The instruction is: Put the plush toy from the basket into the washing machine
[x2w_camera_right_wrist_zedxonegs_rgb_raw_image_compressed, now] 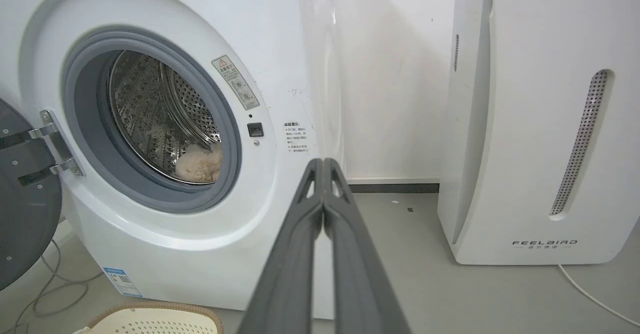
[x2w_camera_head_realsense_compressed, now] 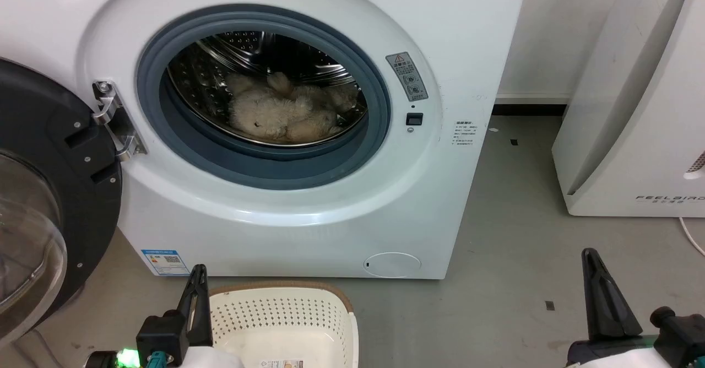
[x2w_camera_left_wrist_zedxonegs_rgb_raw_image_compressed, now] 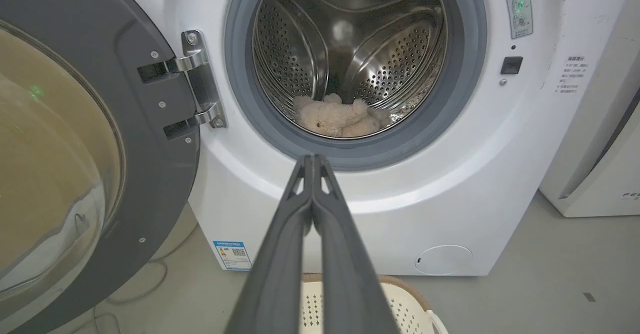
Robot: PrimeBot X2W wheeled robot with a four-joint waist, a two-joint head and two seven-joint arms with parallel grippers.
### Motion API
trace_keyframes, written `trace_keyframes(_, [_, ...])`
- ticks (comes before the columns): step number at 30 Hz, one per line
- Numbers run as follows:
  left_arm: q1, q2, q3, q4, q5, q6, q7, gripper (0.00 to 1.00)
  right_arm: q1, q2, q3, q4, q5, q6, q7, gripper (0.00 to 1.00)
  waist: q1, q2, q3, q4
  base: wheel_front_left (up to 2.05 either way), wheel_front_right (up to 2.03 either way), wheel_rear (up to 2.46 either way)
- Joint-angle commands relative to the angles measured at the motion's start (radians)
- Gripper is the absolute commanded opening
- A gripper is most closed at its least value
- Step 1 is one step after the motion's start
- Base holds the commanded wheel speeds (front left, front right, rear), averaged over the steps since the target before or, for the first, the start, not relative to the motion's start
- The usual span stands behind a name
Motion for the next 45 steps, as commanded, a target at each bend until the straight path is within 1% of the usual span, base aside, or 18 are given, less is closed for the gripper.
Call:
trace_keyframes(1, [-0.007,-0.004,0.002,-0.011,0.004,-0.006,0.010,0.00,-0.014,0.000,0.004,0.004,-0.009,0.000,0.013,0.00,0.0001,-0.0001,0.000,-0.001,0.00,0.00,0.00])
trace_keyframes(45, [-0.022,-0.012,0.010,-0.055,0.014,-0.038,0.098,0.00,-0.048,0.000,0.021,0.017,-0.073,0.000,0.101,0.00,0.0001,-0.0001,0.002,-0.010,0.00,0.00,0.00])
